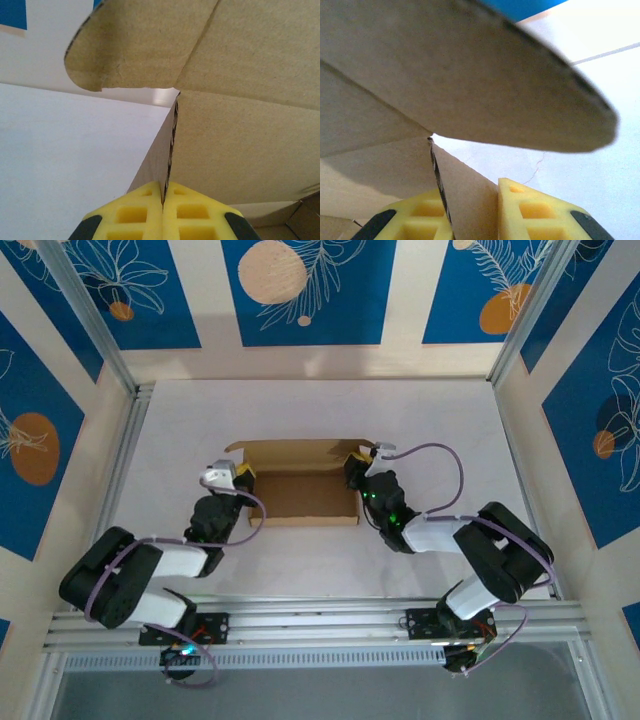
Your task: Fold the paper box
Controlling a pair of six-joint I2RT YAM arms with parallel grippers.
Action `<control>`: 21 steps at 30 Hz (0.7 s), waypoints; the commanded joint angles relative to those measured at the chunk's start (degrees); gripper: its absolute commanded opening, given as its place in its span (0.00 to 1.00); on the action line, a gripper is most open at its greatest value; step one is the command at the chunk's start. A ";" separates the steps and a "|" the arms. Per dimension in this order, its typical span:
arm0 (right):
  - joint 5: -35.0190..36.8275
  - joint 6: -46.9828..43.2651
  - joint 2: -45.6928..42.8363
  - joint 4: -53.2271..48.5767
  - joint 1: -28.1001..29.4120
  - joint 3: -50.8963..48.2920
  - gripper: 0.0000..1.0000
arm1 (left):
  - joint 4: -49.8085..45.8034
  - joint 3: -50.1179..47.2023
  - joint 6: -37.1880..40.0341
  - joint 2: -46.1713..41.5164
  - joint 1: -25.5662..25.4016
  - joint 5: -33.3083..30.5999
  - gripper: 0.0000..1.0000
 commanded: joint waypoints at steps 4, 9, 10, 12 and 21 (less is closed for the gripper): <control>2.31 6.12 1.08 -1.57 2.81 -0.33 0.24 | 6.22 -1.41 -1.87 2.35 -3.72 2.90 0.04; 3.87 8.47 -0.10 -2.63 3.32 -2.93 0.23 | 8.63 -3.96 -2.53 4.36 -4.46 2.31 0.04; 3.96 8.82 -0.38 -3.05 3.42 -3.46 0.24 | 8.63 -4.38 -2.44 4.44 -4.56 2.27 0.04; 4.68 9.13 -0.69 -3.69 3.82 -4.24 0.24 | 8.63 -4.77 -1.93 4.44 -4.74 2.44 0.05; 5.34 8.65 -2.42 -4.51 3.90 -7.52 0.26 | 8.58 -7.51 0.28 4.55 -4.98 1.39 0.05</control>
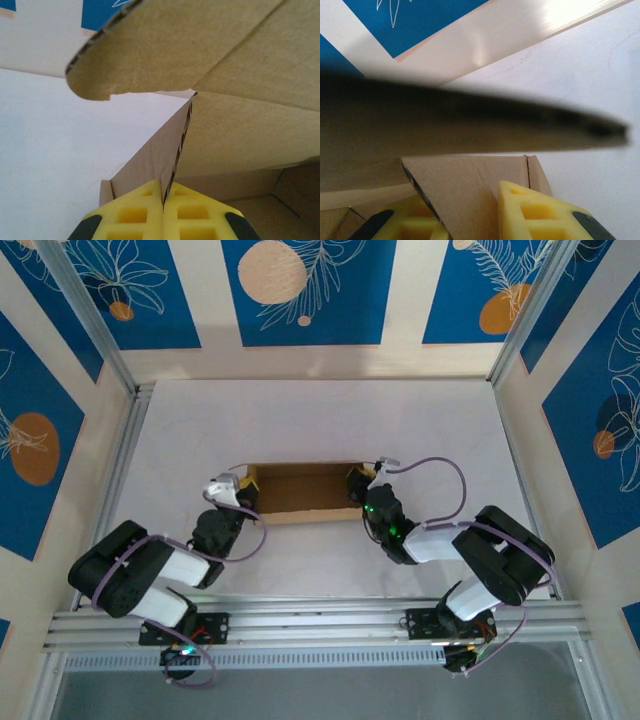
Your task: Fold the paper box
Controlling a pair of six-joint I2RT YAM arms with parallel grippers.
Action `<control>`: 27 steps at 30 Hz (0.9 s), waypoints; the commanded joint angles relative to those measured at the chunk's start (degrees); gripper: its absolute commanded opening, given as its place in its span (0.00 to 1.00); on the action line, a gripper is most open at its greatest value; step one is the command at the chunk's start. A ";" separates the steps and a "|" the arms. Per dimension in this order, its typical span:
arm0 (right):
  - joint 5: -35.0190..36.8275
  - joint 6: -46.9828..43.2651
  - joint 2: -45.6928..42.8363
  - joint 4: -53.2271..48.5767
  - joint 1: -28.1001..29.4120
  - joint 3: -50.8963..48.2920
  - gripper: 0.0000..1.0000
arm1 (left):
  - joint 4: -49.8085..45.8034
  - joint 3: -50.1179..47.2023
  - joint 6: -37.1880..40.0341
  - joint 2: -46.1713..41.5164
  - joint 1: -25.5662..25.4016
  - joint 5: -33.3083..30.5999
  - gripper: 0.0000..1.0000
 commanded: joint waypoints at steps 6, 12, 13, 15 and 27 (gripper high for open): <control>-1.28 -0.04 -4.13 -5.11 0.52 -2.94 0.40 | 0.41 -3.43 2.84 0.33 -1.34 2.06 0.05; -4.55 -1.52 -7.55 -6.44 -0.15 -3.32 0.60 | 0.38 -5.02 4.23 0.32 -1.37 0.89 0.05; -4.90 -1.90 -8.04 -6.88 -0.14 -3.33 0.64 | 0.33 -5.07 4.55 0.32 -1.36 0.72 0.05; -5.35 -2.56 -9.54 -8.46 -0.12 -3.33 0.70 | -0.14 -5.13 4.94 0.32 -1.37 0.18 0.04; -19.99 -10.29 -23.95 -14.83 -0.38 -6.76 0.96 | -6.85 -2.90 5.46 -3.28 -1.64 -2.18 0.01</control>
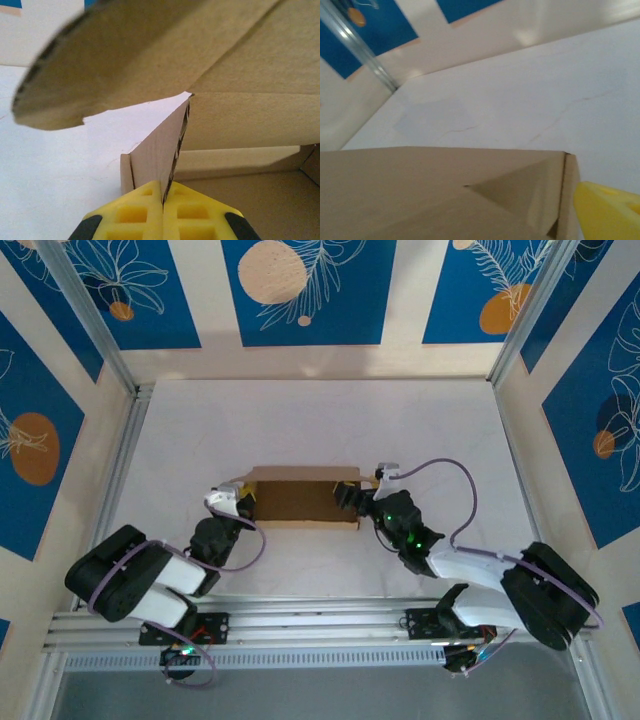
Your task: Fold the paper box
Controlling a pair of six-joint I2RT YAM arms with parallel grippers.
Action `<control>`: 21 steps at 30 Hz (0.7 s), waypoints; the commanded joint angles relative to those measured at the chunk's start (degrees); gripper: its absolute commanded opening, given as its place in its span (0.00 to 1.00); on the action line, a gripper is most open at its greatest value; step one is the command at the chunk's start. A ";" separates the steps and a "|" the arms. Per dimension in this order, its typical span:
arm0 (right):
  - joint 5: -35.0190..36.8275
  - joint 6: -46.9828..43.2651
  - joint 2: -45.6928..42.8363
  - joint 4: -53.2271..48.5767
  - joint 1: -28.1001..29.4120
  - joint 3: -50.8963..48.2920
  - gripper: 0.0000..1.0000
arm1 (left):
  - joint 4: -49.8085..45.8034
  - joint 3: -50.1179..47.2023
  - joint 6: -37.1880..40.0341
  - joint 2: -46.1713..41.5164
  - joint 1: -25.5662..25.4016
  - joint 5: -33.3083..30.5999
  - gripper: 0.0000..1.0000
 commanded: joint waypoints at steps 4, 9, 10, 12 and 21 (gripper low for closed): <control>-6.02 -2.07 -13.67 -8.30 -1.50 -3.62 0.96 | -6.59 1.71 1.02 -1.78 -1.17 -1.40 0.00; -12.57 -3.22 -24.11 -14.71 -3.49 -4.17 0.92 | -6.34 1.72 0.59 -1.71 -1.23 -1.81 0.00; -13.29 -3.49 -26.14 -15.67 -3.67 -4.37 0.92 | -6.35 1.72 0.51 -1.58 -1.22 -1.93 0.00; -15.81 -4.51 -30.23 -18.03 -4.37 -4.10 0.89 | -5.97 1.70 0.51 -0.96 -1.18 -1.87 0.00; -19.02 -1.28 -21.69 -45.18 -4.95 19.99 0.16 | -2.15 1.79 -0.14 2.83 -1.45 0.14 0.00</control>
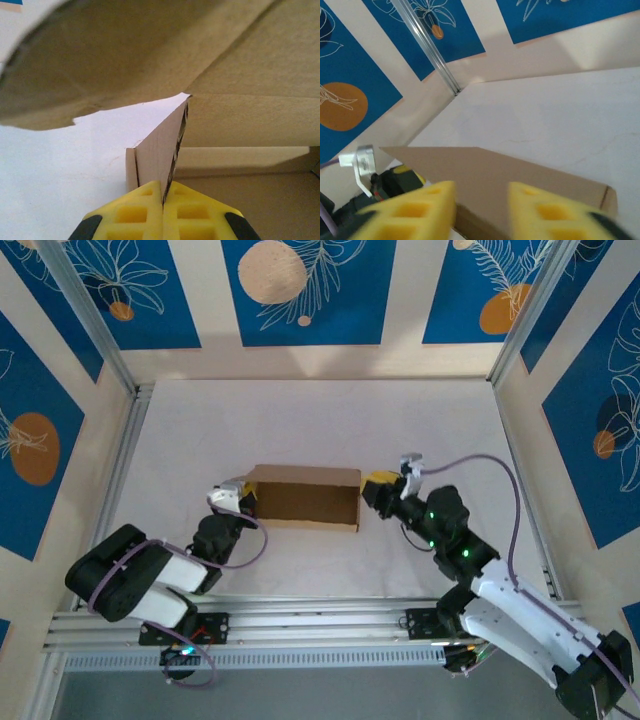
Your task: Fold the paper box
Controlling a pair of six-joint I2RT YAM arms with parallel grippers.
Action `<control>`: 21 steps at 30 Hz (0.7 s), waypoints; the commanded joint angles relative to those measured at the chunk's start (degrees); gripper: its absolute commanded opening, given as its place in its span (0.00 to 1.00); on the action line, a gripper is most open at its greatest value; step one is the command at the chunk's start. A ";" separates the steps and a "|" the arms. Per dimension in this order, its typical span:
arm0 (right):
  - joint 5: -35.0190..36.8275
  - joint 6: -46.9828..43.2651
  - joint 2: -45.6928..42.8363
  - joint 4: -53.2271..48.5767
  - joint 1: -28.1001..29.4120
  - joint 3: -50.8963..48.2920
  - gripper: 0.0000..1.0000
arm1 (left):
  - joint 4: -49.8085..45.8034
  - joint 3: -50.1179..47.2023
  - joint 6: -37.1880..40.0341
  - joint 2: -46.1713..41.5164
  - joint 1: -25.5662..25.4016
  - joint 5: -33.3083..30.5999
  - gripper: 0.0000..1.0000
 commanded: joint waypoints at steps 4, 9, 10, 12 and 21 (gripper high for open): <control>2.19 0.88 11.09 -15.25 3.18 15.24 0.06 | 0.68 0.46 -1.04 3.31 -1.35 1.41 0.01; 2.86 4.45 22.81 -24.61 4.57 26.55 0.06 | 2.57 0.41 -2.01 4.68 -1.63 1.58 0.03; 2.67 5.34 25.74 -26.76 4.62 28.36 0.07 | 2.57 0.41 -2.24 4.66 -1.55 1.68 0.05; 3.05 6.58 30.24 -30.88 4.62 31.31 0.07 | 2.93 0.04 -2.55 4.17 -1.59 2.28 0.09; 3.63 9.34 35.38 -29.62 5.25 27.63 0.06 | -5.69 -1.76 -4.41 -6.60 -1.57 9.36 0.55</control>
